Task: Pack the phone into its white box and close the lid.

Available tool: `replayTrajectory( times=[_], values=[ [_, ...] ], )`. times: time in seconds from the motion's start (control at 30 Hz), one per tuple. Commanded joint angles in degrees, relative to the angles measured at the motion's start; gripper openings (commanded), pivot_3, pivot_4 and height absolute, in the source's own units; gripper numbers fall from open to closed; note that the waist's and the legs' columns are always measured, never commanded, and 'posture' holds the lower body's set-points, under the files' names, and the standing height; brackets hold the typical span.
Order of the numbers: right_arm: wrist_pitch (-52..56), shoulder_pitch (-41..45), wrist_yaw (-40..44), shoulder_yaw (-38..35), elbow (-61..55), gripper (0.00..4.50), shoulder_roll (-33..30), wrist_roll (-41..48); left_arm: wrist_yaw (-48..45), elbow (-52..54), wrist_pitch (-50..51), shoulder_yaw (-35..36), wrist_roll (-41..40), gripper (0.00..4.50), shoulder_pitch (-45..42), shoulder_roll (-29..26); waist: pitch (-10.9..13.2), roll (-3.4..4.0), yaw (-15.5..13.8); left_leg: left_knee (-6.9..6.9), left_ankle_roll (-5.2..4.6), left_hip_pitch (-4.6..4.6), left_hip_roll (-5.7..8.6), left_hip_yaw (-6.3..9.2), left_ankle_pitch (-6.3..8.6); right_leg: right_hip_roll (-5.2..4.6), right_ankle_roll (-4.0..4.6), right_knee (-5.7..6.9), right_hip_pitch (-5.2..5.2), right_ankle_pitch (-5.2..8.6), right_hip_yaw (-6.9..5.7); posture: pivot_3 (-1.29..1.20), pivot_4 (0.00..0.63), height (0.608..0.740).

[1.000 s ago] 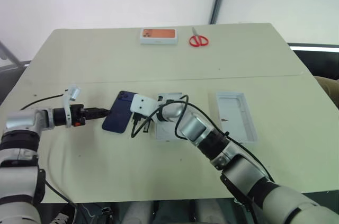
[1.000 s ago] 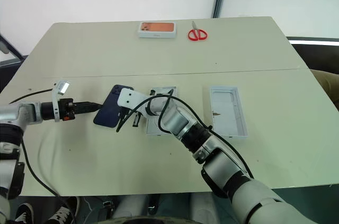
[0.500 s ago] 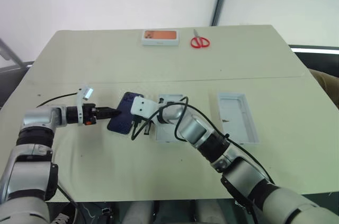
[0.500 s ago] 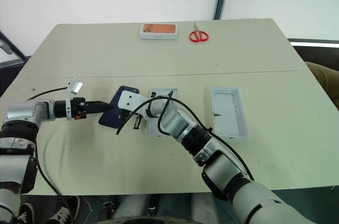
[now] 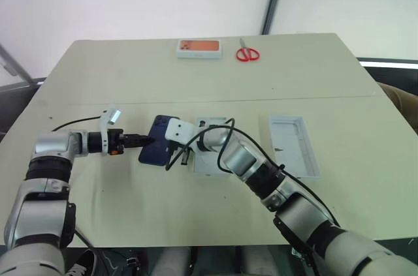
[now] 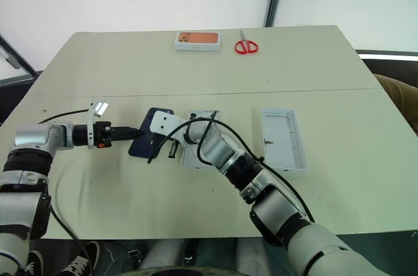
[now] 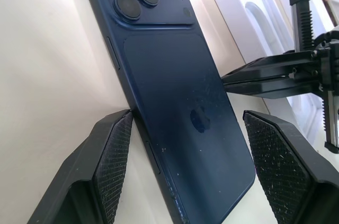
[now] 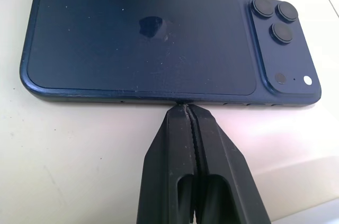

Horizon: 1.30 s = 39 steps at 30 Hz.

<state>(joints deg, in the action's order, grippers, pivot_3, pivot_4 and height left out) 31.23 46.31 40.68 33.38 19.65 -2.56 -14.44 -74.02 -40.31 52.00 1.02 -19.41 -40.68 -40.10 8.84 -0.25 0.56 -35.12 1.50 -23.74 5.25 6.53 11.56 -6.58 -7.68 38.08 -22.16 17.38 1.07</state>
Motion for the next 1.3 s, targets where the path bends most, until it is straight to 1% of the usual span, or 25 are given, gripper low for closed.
replayTrajectory(
  times=[0.03, 0.13, 0.2, 0.33, 0.5, 0.67, 0.83, 0.97, 1.03, 1.07, 1.13, 1.17, 1.23, 1.3],
  values=[
    [-1.38, 0.8, -0.38, -0.17, -0.41, 0.04, 1.55, 0.22, -1.84, 0.42, 7.97, -1.64, -3.39, 3.53, 0.51, 3.97, 0.0, 0.0, 0.17, 0.0, 0.0, 0.0, 0.0, -0.01, 0.0, 0.0, -0.01, 0.0, -0.01, 0.0, 0.0, 0.0, 0.15, 0.74],
    [-1.5, 0.91, -0.4, -0.28, -0.36, 0.04, 1.48, 0.12, -1.87, 3.13, 10.37, -1.78, -4.03, 3.53, 1.81, 4.73, 0.0, 0.0, 0.2, 0.03, -0.02, 0.0, 0.01, 0.0, 0.01, 0.0, -0.01, 0.01, -0.02, 0.0, 0.0, 0.0, 0.15, 0.74],
    [-1.53, 0.87, -0.34, -0.3, -0.44, 0.04, 1.37, 0.1, -0.55, 6.53, 9.89, -2.31, -3.62, 3.53, 2.47, 4.59, 0.01, -0.02, 0.27, 0.02, -0.02, -0.02, 0.0, 0.0, 0.01, -0.01, -0.01, 0.0, -0.03, 0.0, 0.01, 0.0, 0.15, 0.74],
    [-1.61, 0.73, -0.39, -0.37, -0.49, 0.04, 1.23, 0.09, 0.85, 9.02, 11.9, 0.0, -5.75, 3.53, 1.69, 4.53, 0.01, -0.02, 0.55, 0.06, -0.01, -0.06, -0.03, 0.0, 0.01, 0.01, 0.0, -0.01, -0.1, 0.01, 0.02, 0.0, 0.15, 0.74],
    [-1.8, 0.51, -0.41, -0.14, -0.55, 0.04, 1.14, -0.08, 2.12, 9.31, 11.41, 0.7, -6.62, 3.53, 3.39, 4.12, 0.02, -0.02, 0.63, 0.05, -0.01, -0.09, -0.04, -0.01, 0.01, 0.02, 0.0, -0.02, -0.15, 0.01, 0.02, 0.0, 0.15, 0.74],
    [-1.93, 0.38, -0.34, -0.2, -0.77, 0.04, 0.74, -0.15, 3.38, 9.08, 9.42, 3.45, -7.59, 3.53, 6.36, 2.7, 0.02, -0.03, 0.91, 0.09, 0.0, -0.1, -0.07, -0.03, 0.01, 0.03, 0.0, -0.04, -0.19, 0.01, 0.04, 0.0, 0.15, 0.74],
    [-2.22, 0.53, -0.43, -0.19, -0.61, 0.04, 1.05, -0.1, 3.34, 11.95, 12.3, 5.34, -10.53, 3.53, 8.12, 0.45, 0.03, -0.05, 2.04, 0.17, 0.01, -0.12, -0.11, -0.03, 0.01, 0.06, 0.01, -0.07, -0.23, 0.02, 0.06, 0.0, 0.15, 0.74],
    [-2.56, 0.5, -0.49, -0.15, -0.44, 0.04, 1.13, -0.1, 4.9, 10.51, 12.41, 6.51, -11.6, 3.53, 8.8, 0.89, 0.03, -0.05, 2.06, 0.28, 0.04, -0.13, -0.14, -0.05, -0.01, 0.07, 0.06, -0.06, -0.32, 0.04, 0.06, 0.0, 0.15, 0.74],
    [-2.63, 0.46, -0.42, -0.03, -0.56, 0.0, 1.13, -0.14, 5.56, 10.23, 13.05, 7.0, -12.46, 2.99, 9.08, 1.53, 0.03, -0.05, 2.05, 0.28, 0.04, -0.13, -0.14, -0.06, -0.01, 0.07, 0.06, -0.06, -0.32, 0.04, 0.06, 0.0, 0.15, 0.74],
    [-2.63, 0.47, -0.36, 0.0, -0.64, 0.0, 1.11, -0.16, 5.65, 10.77, 13.07, 7.01, -12.83, 2.61, 9.41, 1.72, 0.04, -0.06, 2.04, 0.28, 0.04, -0.13, -0.14, -0.06, -0.01, 0.07, 0.06, -0.06, -0.32, 0.04, 0.06, 0.0, 0.15, 0.74],
    [-2.35, 0.44, -0.04, -0.11, -0.85, 0.0, 1.05, 0.06, 6.2, 11.31, 14.11, 7.44, -13.65, 1.7, 9.55, 2.12, 0.04, -0.06, 2.05, 0.28, 0.04, -0.14, -0.14, -0.07, -0.01, 0.07, 0.06, -0.06, -0.34, 0.04, 0.07, 0.0, 0.15, 0.74],
    [-2.49, 0.43, -0.06, -0.04, -0.84, 0.0, 0.93, -0.05, 6.36, 11.67, 13.45, 7.32, -13.48, 1.14, 9.79, 2.23, 0.05, -0.08, 2.0, 0.28, 0.04, -0.15, -0.14, -0.07, -0.01, 0.07, 0.06, -0.06, -0.35, 0.04, 0.07, 0.0, 0.15, 0.74],
    [-2.7, 0.4, -0.14, 0.06, -0.79, 0.0, 0.84, -0.21, 6.41, 12.07, 13.56, 7.25, -13.79, 0.19, 10.02, 2.27, 0.05, -0.1, 1.83, 0.24, 0.05, -0.2, -0.13, -0.06, -0.01, 0.07, 0.06, -0.06, -0.37, 0.04, 0.07, 0.0, 0.15, 0.74],
    [-2.66, 0.36, -0.19, 0.04, -0.75, 0.0, 0.95, -0.19, 6.79, 12.47, 14.16, 7.25, -14.36, 0.19, 10.16, 2.19, 0.05, -0.1, 1.94, 0.21, 0.06, -0.19, -0.13, -0.05, -0.02, 0.07, 0.06, -0.09, -0.32, 0.04, 0.06, 0.0, 0.15, 0.74]
  ],
)
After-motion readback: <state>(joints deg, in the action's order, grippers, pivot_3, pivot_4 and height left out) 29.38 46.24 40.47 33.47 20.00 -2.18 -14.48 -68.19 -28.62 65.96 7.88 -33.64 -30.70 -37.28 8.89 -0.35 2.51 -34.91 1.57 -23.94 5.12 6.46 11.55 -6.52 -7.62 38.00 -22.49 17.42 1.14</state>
